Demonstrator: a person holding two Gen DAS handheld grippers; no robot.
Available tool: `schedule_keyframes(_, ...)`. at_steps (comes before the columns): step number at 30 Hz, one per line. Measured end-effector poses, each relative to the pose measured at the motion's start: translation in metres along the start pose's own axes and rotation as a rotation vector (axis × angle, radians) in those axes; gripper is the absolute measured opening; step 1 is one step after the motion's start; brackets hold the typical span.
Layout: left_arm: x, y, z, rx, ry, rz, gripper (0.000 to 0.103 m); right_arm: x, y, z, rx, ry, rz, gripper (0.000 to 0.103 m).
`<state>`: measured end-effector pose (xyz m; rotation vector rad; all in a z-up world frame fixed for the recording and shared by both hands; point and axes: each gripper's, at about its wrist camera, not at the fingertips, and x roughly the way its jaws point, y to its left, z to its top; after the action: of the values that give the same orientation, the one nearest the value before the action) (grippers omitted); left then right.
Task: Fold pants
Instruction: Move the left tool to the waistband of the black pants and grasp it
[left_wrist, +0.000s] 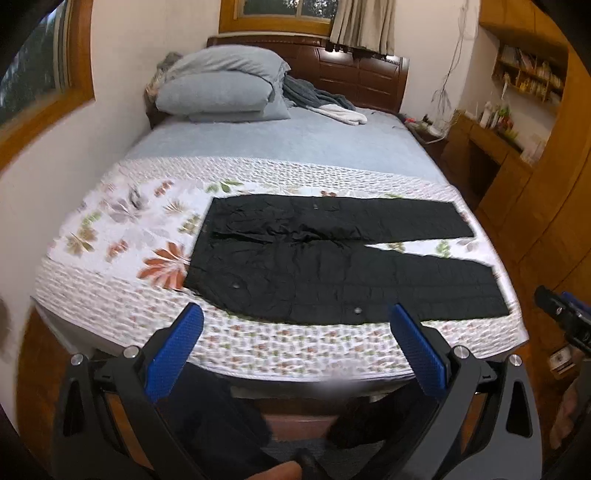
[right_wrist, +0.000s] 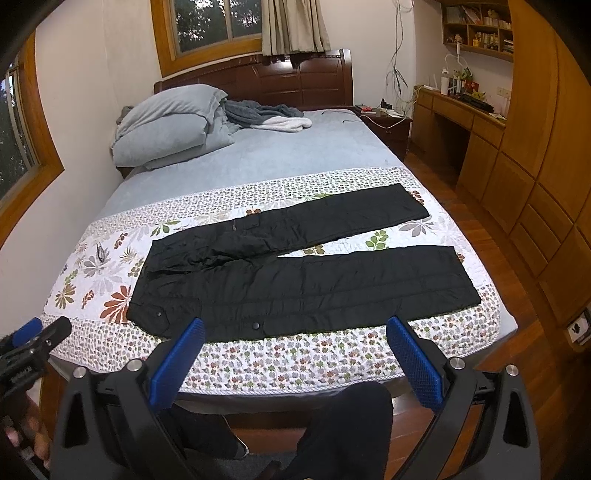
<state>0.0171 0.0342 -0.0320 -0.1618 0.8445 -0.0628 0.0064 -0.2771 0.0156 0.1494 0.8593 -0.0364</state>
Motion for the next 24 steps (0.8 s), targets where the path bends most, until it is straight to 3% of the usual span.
schedule_keyframes(3,0.032,0.05,0.0,-0.147,0.04,-0.233,0.1,0.012,-0.011,-0.001,0.021,-0.047,0.094,0.1)
schedule_keyframes(5,0.06,0.088,-0.001,-0.231,0.068,-0.268,0.1,0.035,-0.022,-0.004,0.031,0.012,0.098,0.1)
schedule_keyframes(8,0.105,0.139,-0.001,-0.289,0.092,-0.244,0.101,0.063,-0.043,-0.01,0.072,0.065,0.095,0.1)
schedule_keyframes(11,0.158,0.188,-0.002,-0.375,0.167,-0.225,0.101,0.084,-0.061,-0.017,0.122,0.111,0.097,0.1)
schedule_keyframes(15,0.236,0.242,-0.001,-0.51,0.295,-0.318,0.1,0.099,-0.07,-0.025,0.151,0.136,0.092,0.1)
schedule_keyframes(20,0.307,0.286,-0.002,-0.667,0.354,-0.352,0.1,0.116,-0.079,-0.033,0.188,0.183,0.072,0.1)
schedule_keyframes(22,0.338,0.301,-0.007,-0.717,0.408,-0.275,0.1,0.121,-0.082,-0.035,0.204,0.196,0.061,0.1)
schedule_keyframes(24,0.352,0.307,-0.01,-0.775,0.423,-0.288,0.1,0.124,-0.085,-0.036,0.211,0.2,0.051,0.1)
